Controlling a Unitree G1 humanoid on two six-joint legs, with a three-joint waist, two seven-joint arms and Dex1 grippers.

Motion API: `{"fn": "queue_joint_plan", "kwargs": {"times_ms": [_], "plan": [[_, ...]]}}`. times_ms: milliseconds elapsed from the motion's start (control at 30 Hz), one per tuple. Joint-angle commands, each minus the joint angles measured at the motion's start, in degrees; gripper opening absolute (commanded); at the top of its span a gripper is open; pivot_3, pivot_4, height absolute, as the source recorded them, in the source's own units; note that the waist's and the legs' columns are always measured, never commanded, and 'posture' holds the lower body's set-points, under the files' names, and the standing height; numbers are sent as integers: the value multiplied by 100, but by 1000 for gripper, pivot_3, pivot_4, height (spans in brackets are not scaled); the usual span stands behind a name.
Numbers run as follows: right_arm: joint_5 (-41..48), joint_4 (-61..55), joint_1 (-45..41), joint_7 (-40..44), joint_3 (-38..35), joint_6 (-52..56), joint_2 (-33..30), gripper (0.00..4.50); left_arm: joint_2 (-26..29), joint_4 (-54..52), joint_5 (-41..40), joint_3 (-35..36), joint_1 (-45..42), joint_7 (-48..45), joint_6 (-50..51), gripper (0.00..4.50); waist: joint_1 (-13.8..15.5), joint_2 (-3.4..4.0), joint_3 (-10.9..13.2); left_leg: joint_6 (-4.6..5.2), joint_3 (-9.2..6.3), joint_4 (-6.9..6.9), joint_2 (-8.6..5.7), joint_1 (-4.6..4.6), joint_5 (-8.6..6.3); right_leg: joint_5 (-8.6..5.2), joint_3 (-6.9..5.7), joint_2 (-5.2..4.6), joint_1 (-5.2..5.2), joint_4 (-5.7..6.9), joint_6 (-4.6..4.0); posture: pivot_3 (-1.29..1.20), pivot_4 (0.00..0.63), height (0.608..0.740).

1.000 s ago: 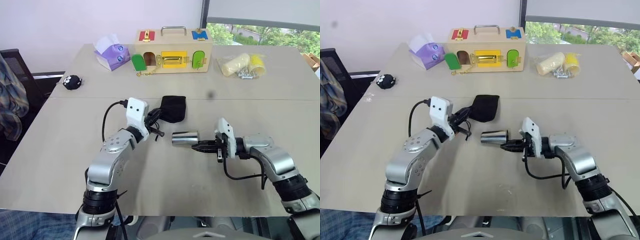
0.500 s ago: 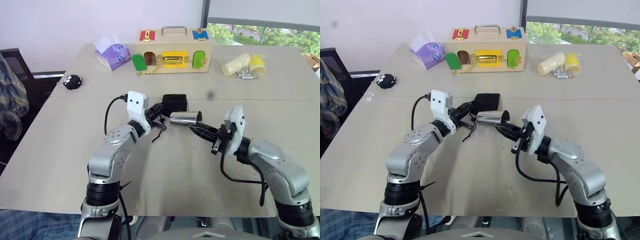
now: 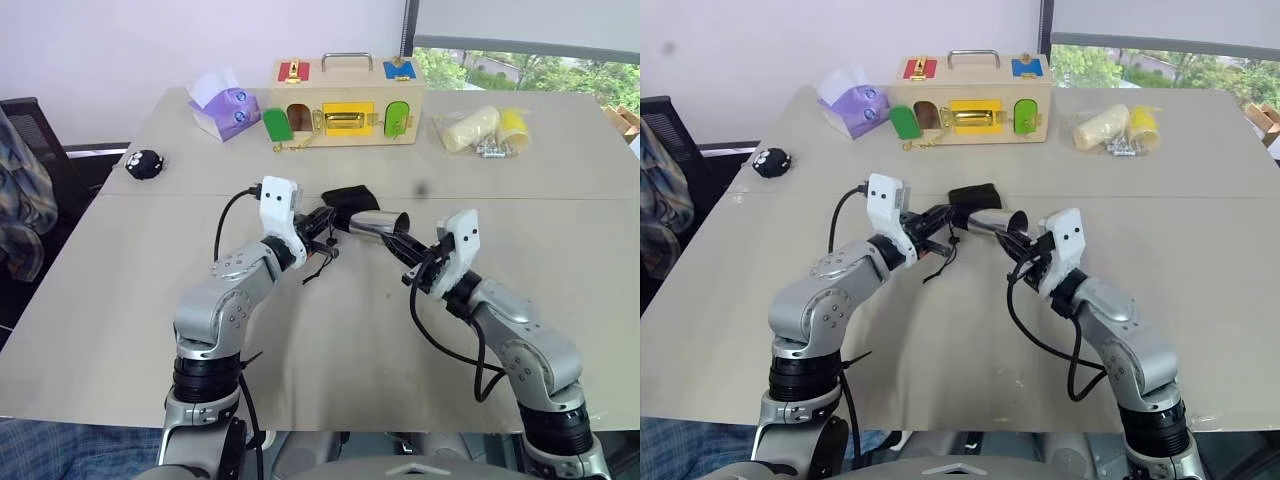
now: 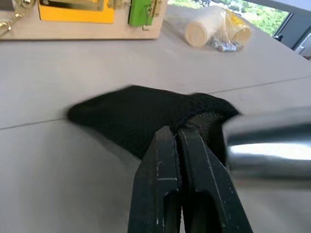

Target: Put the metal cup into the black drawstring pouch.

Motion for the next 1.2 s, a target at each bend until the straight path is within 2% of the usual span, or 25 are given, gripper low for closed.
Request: {"fn": "queue_joint_plan", "kwargs": {"times_ms": [33,333,567,867,1100,1200], "plan": [[-270,281,-254,-174,76,-448,213,129,-153,-419,-331,143,-187,80,83,0,0,0,0,0,-1,0,0,0,0,1,-1,1,-1,1,-1,0,150,740],[-486,1159,-737,-205,264,-980,892,129,-173,-467,-545,89,-206,155,224,0,-68,0,0,-5,2,-1,0,0,3,2,4,3,-2,4,-3,0,150,740],[144,962,-640,117,59,-958,1144,129,-103,-259,-543,222,-281,118,144,0,-122,1,-1,-5,1,-1,0,0,3,3,4,4,-5,5,-3,0,150,740],[844,787,-654,123,-245,-553,1062,129,-173,115,-954,700,-251,-139,-43,0,-139,2,-1,-4,0,-1,1,0,3,4,3,4,-7,5,-4,0,150,740],[23,1134,-853,434,414,-835,565,129,-213,42,-1255,669,-316,-120,47,0,-145,1,-1,-4,3,-1,0,0,3,4,6,3,-7,5,-3,0,150,740],[-148,1348,-998,432,488,-1013,612,129,-214,22,-1339,637,-325,-88,91,0,-146,1,-1,-4,1,-1,1,0,3,4,4,4,-7,7,-3,0,150,740]]}}
